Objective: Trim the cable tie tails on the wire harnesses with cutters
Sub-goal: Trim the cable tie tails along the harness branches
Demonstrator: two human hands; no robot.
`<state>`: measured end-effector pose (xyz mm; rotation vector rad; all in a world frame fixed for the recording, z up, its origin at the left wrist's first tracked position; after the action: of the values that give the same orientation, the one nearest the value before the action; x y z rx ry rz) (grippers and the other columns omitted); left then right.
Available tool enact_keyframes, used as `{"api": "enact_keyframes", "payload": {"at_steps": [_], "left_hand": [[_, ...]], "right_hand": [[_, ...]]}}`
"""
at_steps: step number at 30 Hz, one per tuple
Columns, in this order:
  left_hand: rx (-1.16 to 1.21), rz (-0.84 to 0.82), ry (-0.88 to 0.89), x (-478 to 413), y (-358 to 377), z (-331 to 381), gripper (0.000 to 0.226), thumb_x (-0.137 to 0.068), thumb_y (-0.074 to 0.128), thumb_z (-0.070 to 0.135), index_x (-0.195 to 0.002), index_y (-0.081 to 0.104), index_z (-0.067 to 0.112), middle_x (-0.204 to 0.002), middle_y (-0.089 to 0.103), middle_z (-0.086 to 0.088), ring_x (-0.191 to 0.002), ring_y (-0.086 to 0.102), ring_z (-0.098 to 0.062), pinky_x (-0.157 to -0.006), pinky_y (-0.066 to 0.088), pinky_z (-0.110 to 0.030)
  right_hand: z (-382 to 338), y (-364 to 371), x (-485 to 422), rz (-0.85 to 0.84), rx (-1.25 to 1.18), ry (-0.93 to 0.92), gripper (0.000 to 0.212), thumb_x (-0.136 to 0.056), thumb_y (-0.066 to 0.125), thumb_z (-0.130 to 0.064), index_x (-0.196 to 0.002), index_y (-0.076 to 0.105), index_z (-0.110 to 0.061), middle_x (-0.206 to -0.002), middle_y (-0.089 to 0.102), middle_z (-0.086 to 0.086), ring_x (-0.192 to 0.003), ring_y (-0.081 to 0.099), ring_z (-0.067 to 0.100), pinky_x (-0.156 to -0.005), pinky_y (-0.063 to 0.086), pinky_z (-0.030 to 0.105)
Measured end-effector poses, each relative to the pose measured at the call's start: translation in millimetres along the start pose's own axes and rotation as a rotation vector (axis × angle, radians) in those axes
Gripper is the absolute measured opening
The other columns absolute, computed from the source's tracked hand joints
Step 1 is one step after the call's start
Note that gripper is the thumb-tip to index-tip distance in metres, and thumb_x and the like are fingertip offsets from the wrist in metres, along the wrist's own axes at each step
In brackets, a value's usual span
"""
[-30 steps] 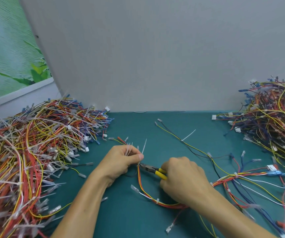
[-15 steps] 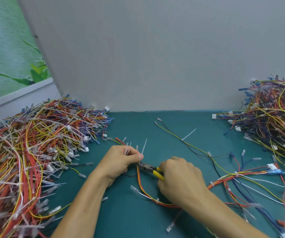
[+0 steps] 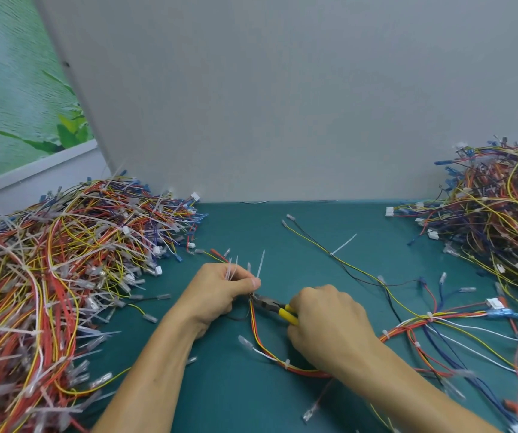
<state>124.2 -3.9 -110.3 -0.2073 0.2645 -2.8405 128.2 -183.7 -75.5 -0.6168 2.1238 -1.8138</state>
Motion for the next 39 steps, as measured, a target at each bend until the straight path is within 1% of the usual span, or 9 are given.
{"api": "enact_keyframes", "payload": {"at_steps": [5, 13, 15, 17, 21, 23, 32, 35, 39], "left_hand": [[0.012, 0.002, -0.004, -0.5, -0.3, -0.7, 0.011, -0.082, 0.072, 0.010, -0.073, 0.065, 0.008, -0.049, 0.041, 0.004, -0.040, 0.021, -0.008, -0.038, 0.018, -0.016], [0.025, 0.003, -0.005, -1.1, -0.3, -1.6, 0.012, -0.082, 0.072, 0.009, -0.073, 0.065, 0.007, -0.053, 0.040, -0.001, -0.039, 0.022, -0.008, -0.037, 0.018, -0.016], [0.028, 0.002, -0.007, -1.5, -0.2, -1.9, 0.011, -0.082, 0.072, 0.009, -0.073, 0.065, 0.007, -0.055, 0.040, -0.003, -0.040, 0.022, -0.008, -0.037, 0.018, -0.016], [0.033, 0.003, -0.010, -2.0, -0.5, -2.3, 0.011, -0.082, 0.072, 0.009, -0.073, 0.065, 0.007, -0.056, 0.040, -0.003, -0.040, 0.022, -0.008, -0.037, 0.018, -0.016], [0.065, 0.007, -0.016, -3.1, -1.2, -3.1, 0.013, -0.082, 0.072, 0.009, -0.071, 0.065, 0.009, -0.056, 0.039, -0.003, -0.041, 0.022, -0.008, -0.036, 0.018, -0.017], [0.075, 0.007, -0.019, -3.1, -1.2, -3.2, 0.013, -0.082, 0.072, 0.009, -0.070, 0.065, 0.009, -0.057, 0.040, -0.003, -0.040, 0.022, -0.008, -0.036, 0.019, -0.016], [0.071, 0.006, -0.021, -3.5, -1.0, -2.5, 0.013, -0.082, 0.072, 0.009, -0.071, 0.065, 0.008, -0.051, 0.039, 0.001, -0.040, 0.022, -0.008, -0.036, 0.018, -0.016], [0.067, 0.007, -0.023, -3.5, -1.1, -2.8, 0.013, -0.082, 0.072, 0.009, -0.071, 0.065, 0.009, -0.050, 0.039, 0.002, -0.040, 0.022, -0.008, -0.037, 0.018, -0.016], [0.063, 0.016, -0.025, -4.0, -1.7, -3.3, 0.013, -0.081, 0.073, 0.010, -0.070, 0.066, 0.009, -0.052, 0.039, -0.001, -0.040, 0.022, -0.009, -0.037, 0.018, -0.016]], "right_hand": [[2.6, 0.1, -1.3, -0.007, -0.019, -0.009, 0.005, -0.086, 0.053, -0.024, -0.086, 0.053, -0.019, -0.071, 0.036, 0.001, -0.074, 0.044, 0.031, -0.064, 0.035, 0.029], [3.0, 1.0, -3.9, -0.005, 0.005, -0.040, 0.008, -0.086, 0.053, -0.022, -0.092, 0.058, -0.020, -0.070, 0.034, 0.000, -0.075, 0.043, 0.031, -0.065, 0.035, 0.030], [3.4, 0.8, -4.2, -0.001, 0.003, -0.045, 0.006, -0.086, 0.053, -0.022, -0.090, 0.056, -0.020, -0.070, 0.033, 0.000, -0.075, 0.043, 0.032, -0.065, 0.035, 0.030], [2.9, 0.2, -4.4, -0.002, 0.001, -0.047, 0.002, -0.086, 0.053, -0.022, -0.087, 0.053, -0.021, -0.070, 0.034, 0.001, -0.075, 0.043, 0.032, -0.065, 0.035, 0.030], [5.1, 1.9, -3.8, 0.016, -0.017, -0.039, 0.007, -0.085, 0.053, -0.024, -0.083, 0.050, -0.019, -0.077, 0.042, 0.003, -0.076, 0.043, 0.032, -0.064, 0.034, 0.030], [7.0, 3.3, -2.6, 0.026, -0.042, -0.023, 0.008, -0.084, 0.054, -0.026, -0.082, 0.050, -0.018, -0.073, 0.039, 0.001, -0.074, 0.043, 0.032, -0.063, 0.034, 0.030], [10.5, 1.2, -1.3, 0.018, -0.086, 0.005, 0.010, -0.082, 0.054, -0.028, -0.082, 0.053, -0.018, -0.070, 0.039, -0.002, -0.073, 0.045, 0.031, -0.061, 0.034, 0.030], [10.5, -0.1, -1.3, 0.012, -0.082, 0.009, 0.010, -0.083, 0.054, -0.027, -0.087, 0.058, -0.019, -0.070, 0.041, 0.000, -0.074, 0.046, 0.031, -0.061, 0.035, 0.030], [6.1, -1.4, -1.3, 0.034, -0.021, -0.009, 0.007, -0.085, 0.052, -0.025, -0.087, 0.056, -0.019, -0.077, 0.043, 0.002, -0.076, 0.044, 0.032, -0.063, 0.034, 0.030]]}}
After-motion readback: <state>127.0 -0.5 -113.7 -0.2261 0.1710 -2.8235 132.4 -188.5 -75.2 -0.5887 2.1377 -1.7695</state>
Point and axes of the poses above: each hand's wrist, its own x-axis away from the middle knuckle, its own y-axis out of the palm, z = x × y, the point moved 3 cm from there along -x, towards the middle knuckle
